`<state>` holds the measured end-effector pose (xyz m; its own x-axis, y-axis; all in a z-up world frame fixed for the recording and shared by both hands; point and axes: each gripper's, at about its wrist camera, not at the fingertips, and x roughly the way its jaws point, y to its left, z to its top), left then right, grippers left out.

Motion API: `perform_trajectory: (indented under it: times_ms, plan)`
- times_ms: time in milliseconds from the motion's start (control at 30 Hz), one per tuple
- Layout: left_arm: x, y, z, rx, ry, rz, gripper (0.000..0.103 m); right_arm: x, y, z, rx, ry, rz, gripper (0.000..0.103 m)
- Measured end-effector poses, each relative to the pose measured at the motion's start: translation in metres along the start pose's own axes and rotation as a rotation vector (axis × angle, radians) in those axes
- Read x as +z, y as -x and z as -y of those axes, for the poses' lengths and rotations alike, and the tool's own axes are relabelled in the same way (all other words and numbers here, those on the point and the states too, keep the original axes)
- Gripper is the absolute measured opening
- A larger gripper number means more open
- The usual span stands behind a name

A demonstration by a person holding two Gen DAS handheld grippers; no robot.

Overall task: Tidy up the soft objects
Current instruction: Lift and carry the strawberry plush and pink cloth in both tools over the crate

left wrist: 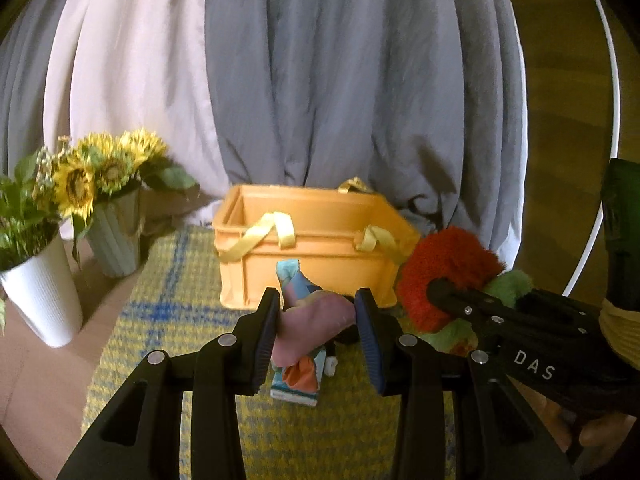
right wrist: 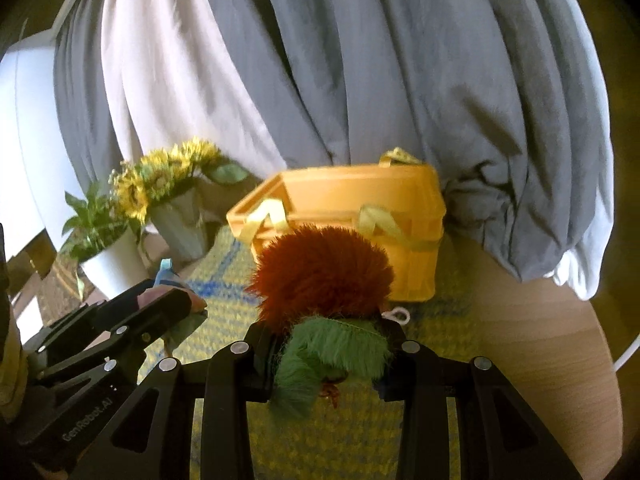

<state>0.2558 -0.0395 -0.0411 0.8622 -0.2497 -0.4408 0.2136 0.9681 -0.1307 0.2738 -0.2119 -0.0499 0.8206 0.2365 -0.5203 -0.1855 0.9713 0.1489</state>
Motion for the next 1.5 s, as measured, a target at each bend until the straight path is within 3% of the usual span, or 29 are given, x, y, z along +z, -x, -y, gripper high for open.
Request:
perform_trajectory:
  times_ms: [667,1200,1500]
  plan:
    - [0.059,0.006,0.003,-0.044,-0.069,0.164,0.038,0.052,0.027,-0.006,-0.020,-0.011,0.207,0.036]
    - [0.097,-0.024,0.005,-0.087,-0.095,0.240,0.038,0.089,0.011,0.005,-0.047,0.004,0.288,0.036]
    - [0.116,-0.060,0.003,-0.099,-0.093,0.239,0.038,0.108,-0.010,0.014,-0.062,0.021,0.289,0.036]
